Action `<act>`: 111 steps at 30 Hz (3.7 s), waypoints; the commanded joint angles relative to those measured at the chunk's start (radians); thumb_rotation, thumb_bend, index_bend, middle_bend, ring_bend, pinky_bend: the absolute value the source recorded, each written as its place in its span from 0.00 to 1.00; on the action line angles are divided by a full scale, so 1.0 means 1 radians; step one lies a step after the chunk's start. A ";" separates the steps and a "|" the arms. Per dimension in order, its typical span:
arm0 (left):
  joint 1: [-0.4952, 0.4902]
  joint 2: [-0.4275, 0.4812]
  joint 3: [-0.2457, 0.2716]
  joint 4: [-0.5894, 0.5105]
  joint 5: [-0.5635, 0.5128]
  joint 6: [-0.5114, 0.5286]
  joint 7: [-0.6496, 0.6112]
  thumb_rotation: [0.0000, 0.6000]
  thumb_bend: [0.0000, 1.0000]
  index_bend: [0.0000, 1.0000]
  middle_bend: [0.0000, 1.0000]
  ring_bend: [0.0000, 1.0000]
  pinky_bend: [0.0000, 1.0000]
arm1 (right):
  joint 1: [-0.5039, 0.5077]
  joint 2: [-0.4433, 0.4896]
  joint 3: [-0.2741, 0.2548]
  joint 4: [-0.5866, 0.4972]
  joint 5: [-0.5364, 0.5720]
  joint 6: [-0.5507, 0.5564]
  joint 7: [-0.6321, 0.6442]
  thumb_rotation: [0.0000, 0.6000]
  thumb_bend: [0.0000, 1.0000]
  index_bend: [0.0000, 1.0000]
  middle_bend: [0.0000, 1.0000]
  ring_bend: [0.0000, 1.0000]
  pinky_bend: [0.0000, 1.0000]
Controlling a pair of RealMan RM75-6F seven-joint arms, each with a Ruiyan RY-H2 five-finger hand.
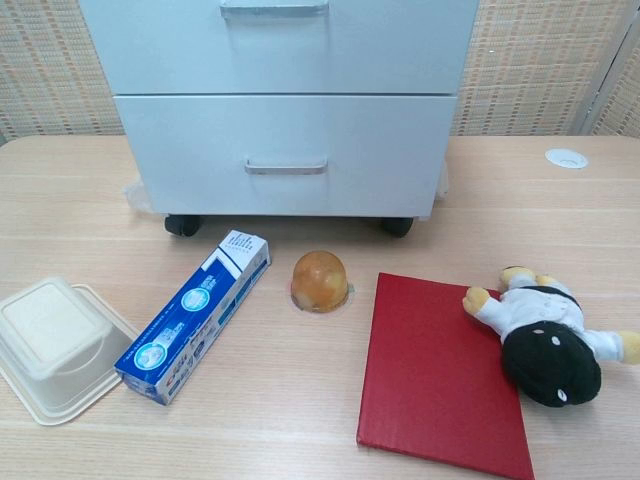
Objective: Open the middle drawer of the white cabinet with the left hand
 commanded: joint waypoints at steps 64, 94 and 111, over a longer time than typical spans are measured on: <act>-0.571 -0.174 -0.294 -0.115 -0.110 -0.406 -0.242 1.00 0.51 0.26 0.97 1.00 1.00 | 0.015 -0.017 -0.004 0.016 0.026 -0.047 0.010 1.00 0.33 0.09 0.11 0.04 0.10; -0.755 -0.209 -0.340 -0.049 -0.365 -0.478 -0.104 1.00 0.51 0.28 0.97 1.00 1.00 | 0.000 -0.027 -0.007 0.053 0.039 -0.041 0.047 1.00 0.33 0.09 0.11 0.04 0.10; -0.742 -0.190 -0.294 -0.096 -0.335 -0.420 -0.092 1.00 0.51 0.33 0.97 1.00 1.00 | 0.004 -0.031 -0.006 0.059 0.040 -0.051 0.051 1.00 0.33 0.09 0.11 0.04 0.10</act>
